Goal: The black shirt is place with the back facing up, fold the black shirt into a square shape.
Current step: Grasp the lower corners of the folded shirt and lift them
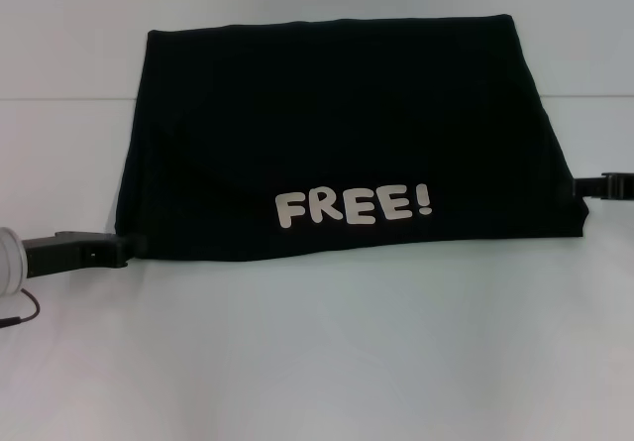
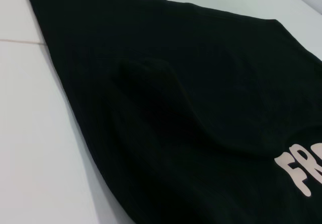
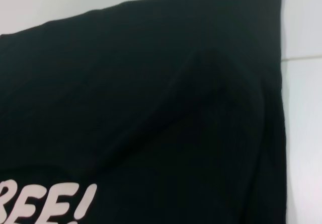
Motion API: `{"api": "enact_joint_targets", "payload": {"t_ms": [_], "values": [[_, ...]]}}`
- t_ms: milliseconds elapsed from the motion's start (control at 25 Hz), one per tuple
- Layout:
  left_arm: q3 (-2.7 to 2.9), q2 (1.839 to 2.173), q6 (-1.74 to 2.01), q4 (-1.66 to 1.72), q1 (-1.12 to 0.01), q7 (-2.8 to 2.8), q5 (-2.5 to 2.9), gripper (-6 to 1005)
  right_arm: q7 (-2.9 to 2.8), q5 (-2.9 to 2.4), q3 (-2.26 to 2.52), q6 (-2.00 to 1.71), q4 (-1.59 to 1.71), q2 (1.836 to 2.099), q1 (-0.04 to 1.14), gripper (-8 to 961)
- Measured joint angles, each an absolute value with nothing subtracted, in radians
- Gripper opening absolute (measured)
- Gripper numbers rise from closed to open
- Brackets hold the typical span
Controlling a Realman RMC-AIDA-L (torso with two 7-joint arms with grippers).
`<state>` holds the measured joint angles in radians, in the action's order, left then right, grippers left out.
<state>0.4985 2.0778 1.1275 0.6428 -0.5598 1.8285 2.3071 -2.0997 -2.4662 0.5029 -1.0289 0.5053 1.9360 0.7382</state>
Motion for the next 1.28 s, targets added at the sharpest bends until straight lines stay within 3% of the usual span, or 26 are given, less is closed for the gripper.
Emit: {"api": "enact_joint_targets", "payload": {"t_ms": [640, 880, 1080, 1200, 1280], "values": [[0.499, 2.077, 1.124, 0.638, -0.564, 1.827, 2.307, 30, -2.1, -2.481, 0.541, -0.985, 0.477, 1.976, 0.733, 572], [0.499, 2.077, 1.12, 0.638, -0.562, 1.827, 2.307, 37, -2.091, -2.48, 0.546, -0.993, 0.475, 1.978, 0.733, 568], [0.499, 2.076, 1.121, 0.636, -0.563, 1.827, 2.307, 43, -2.089, -2.48, 0.555, -0.998, 0.475, 1.979, 0.732, 328], [0.499, 2.076, 1.122, 0.637, -0.563, 1.828, 2.307, 46, -2.089, -2.479, 0.555, -0.994, 0.479, 1.979, 0.727, 95], [0.498, 2.076, 1.122, 0.637, -0.561, 1.827, 2.307, 48, -2.089, -2.476, 0.554, -0.994, 0.484, 1.98, 0.723, 79]]}}
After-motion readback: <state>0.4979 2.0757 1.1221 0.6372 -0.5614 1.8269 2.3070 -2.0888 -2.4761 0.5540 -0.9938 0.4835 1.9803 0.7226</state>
